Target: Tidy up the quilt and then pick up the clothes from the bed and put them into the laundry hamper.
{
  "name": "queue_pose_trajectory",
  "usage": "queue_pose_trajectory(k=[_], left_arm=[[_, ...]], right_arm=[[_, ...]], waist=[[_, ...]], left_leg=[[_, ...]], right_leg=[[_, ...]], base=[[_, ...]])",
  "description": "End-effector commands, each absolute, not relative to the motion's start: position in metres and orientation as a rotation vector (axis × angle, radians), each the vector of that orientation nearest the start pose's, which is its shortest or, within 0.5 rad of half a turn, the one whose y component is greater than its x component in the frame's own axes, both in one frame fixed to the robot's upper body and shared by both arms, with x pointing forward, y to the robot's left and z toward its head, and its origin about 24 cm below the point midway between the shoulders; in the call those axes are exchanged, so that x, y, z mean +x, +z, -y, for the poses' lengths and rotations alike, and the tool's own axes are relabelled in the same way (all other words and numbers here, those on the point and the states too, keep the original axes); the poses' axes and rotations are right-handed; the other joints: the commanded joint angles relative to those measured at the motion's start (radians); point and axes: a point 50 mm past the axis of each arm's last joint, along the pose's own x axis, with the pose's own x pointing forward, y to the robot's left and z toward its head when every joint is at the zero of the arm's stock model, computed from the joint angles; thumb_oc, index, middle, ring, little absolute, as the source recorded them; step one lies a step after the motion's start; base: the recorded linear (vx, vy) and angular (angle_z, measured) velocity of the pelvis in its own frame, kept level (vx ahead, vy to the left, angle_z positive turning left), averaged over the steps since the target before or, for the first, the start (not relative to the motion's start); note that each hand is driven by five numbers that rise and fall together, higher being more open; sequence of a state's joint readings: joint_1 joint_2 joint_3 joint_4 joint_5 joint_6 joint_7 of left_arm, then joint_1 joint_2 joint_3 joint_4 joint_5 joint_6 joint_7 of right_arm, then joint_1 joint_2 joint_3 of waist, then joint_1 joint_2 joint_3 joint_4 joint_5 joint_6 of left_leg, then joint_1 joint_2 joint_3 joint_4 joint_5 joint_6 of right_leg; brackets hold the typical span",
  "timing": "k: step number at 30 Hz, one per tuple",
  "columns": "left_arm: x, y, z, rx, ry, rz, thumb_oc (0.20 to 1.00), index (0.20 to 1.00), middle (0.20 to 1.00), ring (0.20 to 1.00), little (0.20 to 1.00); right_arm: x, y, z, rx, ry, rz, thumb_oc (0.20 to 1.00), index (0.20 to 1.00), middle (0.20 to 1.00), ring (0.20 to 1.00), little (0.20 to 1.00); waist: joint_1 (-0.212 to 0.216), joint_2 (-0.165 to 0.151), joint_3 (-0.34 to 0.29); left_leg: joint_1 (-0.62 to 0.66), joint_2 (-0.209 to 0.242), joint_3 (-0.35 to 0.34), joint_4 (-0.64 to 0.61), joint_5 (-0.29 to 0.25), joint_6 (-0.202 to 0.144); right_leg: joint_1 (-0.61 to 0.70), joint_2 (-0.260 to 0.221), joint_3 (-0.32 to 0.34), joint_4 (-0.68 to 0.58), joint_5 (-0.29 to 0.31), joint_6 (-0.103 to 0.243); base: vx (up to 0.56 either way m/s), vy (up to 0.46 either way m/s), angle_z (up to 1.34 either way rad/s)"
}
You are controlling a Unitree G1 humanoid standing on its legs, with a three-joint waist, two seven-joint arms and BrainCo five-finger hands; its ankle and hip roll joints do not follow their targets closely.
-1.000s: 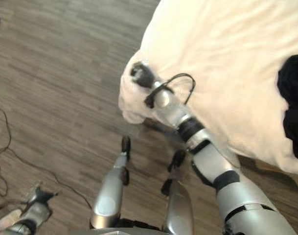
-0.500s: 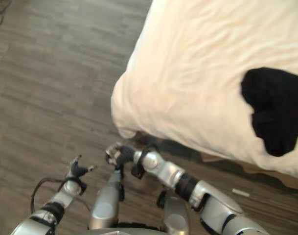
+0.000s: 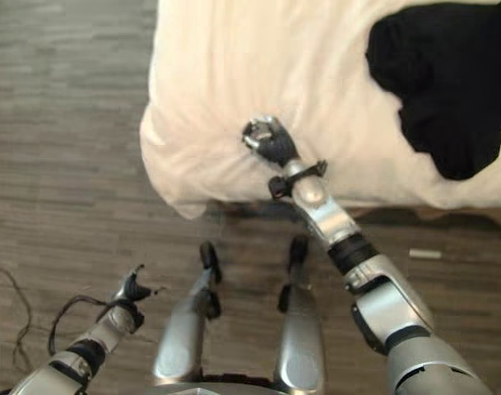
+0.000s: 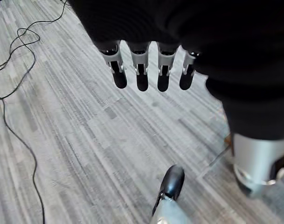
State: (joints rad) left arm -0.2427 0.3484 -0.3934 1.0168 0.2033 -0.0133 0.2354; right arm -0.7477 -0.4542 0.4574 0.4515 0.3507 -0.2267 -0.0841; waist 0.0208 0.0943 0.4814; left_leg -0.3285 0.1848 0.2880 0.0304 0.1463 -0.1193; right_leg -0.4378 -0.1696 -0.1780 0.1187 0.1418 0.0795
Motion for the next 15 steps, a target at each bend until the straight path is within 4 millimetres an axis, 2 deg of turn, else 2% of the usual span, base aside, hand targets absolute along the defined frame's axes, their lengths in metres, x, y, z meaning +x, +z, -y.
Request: queue_pose_trajectory(k=[1, 2, 4, 7, 10, 11, 12, 13, 14, 15], left_arm=[[0.222, -0.101, -0.238, 0.833, -0.022, -0.759, 1.000, 1.000, 1.000, 1.000, 1.000], [0.219, -0.103, -0.242, 0.844, -0.020, -0.803, 1.000, 1.000, 1.000, 1.000, 1.000], [0.212, -0.108, -0.243, 0.821, -0.009, -0.836, 1.000, 1.000, 1.000, 1.000, 1.000], [0.203, -0.113, -0.240, 0.831, -0.061, -0.846, 1.000, 1.000, 1.000, 1.000, 1.000], [0.198, -0.117, -0.234, 0.826, -0.116, -0.854, 1.000, 1.000, 1.000, 1.000, 1.000], [0.196, -0.118, -0.232, 0.816, -0.124, -0.855, 1.000, 1.000, 1.000, 1.000, 1.000], [0.196, -0.118, -0.232, 0.817, -0.123, -0.855, 1.000, 1.000, 1.000, 1.000, 1.000], [0.194, -0.119, -0.231, 0.808, -0.123, -0.863, 1.000, 1.000, 1.000, 1.000, 1.000], [0.191, -0.122, -0.228, 0.815, -0.146, -0.877, 1.000, 1.000, 1.000, 1.000, 1.000], [0.190, -0.123, -0.226, 0.827, -0.166, -0.882, 1.000, 1.000, 1.000, 1.000, 1.000]], right_arm=[[0.353, 0.078, 0.201, -0.317, 0.002, -0.009, 0.200, 0.200, 0.200, 0.200, 0.200], [0.339, 0.059, 0.213, -0.299, -0.035, -0.061, 0.200, 0.200, 0.200, 0.200, 0.200], [0.304, 0.014, 0.257, -0.297, -0.172, -0.252, 0.200, 0.200, 0.200, 0.200, 0.200], [0.243, -0.034, 0.302, -0.247, -0.338, -0.482, 0.200, 0.200, 0.200, 0.200, 0.200], [0.189, -0.076, 0.311, -0.170, -0.422, -0.681, 0.200, 0.200, 0.200, 0.200, 0.200], [0.175, -0.088, 0.310, -0.161, -0.433, -0.745, 0.200, 0.200, 0.200, 0.200, 0.200], [0.175, -0.088, 0.310, -0.160, -0.432, -0.745, 0.200, 0.200, 0.200, 0.200, 0.200], [0.157, -0.105, 0.304, -0.151, -0.435, -0.853, 1.000, 1.000, 1.000, 1.000, 1.000], [0.145, -0.115, 0.300, -0.161, -0.423, -0.923, 1.000, 1.000, 1.000, 1.000, 1.000], [0.138, -0.121, 0.295, -0.170, -0.403, -0.958, 1.000, 1.000, 1.000, 1.000, 1.000]], waist=[[-0.015, -0.051, -0.026], [-0.030, -0.063, -0.033], [-0.061, -0.084, -0.066], [-0.117, -0.109, -0.131], [-0.151, -0.117, -0.191], [-0.157, -0.119, -0.199], [-0.156, -0.120, -0.200], [-0.155, -0.123, -0.209], [-0.145, -0.124, -0.214], [-0.143, -0.123, -0.223]], left_leg=[[0.010, 0.023, -0.055, 0.165, -0.149, -0.034], [0.026, 0.022, -0.051, 0.161, -0.158, -0.032], [0.077, 0.016, -0.037, 0.145, -0.174, -0.028], [0.170, -0.004, -0.008, 0.084, -0.181, -0.023], [0.267, -0.022, 0.028, -0.031, -0.155, -0.016], [0.302, -0.013, 0.046, -0.057, -0.152, -0.016], [0.300, -0.013, 0.047, -0.059, -0.147, -0.016], [0.368, 0.013, 0.127, -0.097, -0.140, -0.022], [0.398, 0.028, 0.168, -0.097, -0.143, -0.028], [0.412, 0.034, 0.194, -0.097, -0.141, -0.027]], right_leg=[[0.021, -0.064, -0.007, 0.140, -0.160, 0.093], [0.033, -0.062, -0.004, 0.129, -0.159, 0.093], [0.087, -0.060, -0.002, 0.089, -0.150, 0.096], [0.186, -0.057, -0.005, 0.002, -0.121, 0.115], [0.233, -0.048, 0.010, -0.031, -0.089, 0.136], [0.237, -0.043, 0.003, -0.013, -0.090, 0.143], [0.234, -0.043, 0.005, -0.015, -0.086, 0.142], [0.218, -0.060, -0.083, 0.046, -0.074, 0.153], [0.224, -0.095, -0.212, 0.096, -0.077, 0.147], [0.226, -0.111, -0.291, 0.128, -0.082, 0.136]], base=[[0.09, 0.067, 0.08], [0.14, 0.034, 0.08], [0.17, 0.032, 0.03], [0.21, 0.079, -0.02], [0.21, 0.083, -0.13], [0.11, 0.049, -0.39], [0.14, 0.047, -0.54], [0.14, 0.025, -0.78], [0.22, 0.045, -1.15], [0.27, 0.031, -2.13]])
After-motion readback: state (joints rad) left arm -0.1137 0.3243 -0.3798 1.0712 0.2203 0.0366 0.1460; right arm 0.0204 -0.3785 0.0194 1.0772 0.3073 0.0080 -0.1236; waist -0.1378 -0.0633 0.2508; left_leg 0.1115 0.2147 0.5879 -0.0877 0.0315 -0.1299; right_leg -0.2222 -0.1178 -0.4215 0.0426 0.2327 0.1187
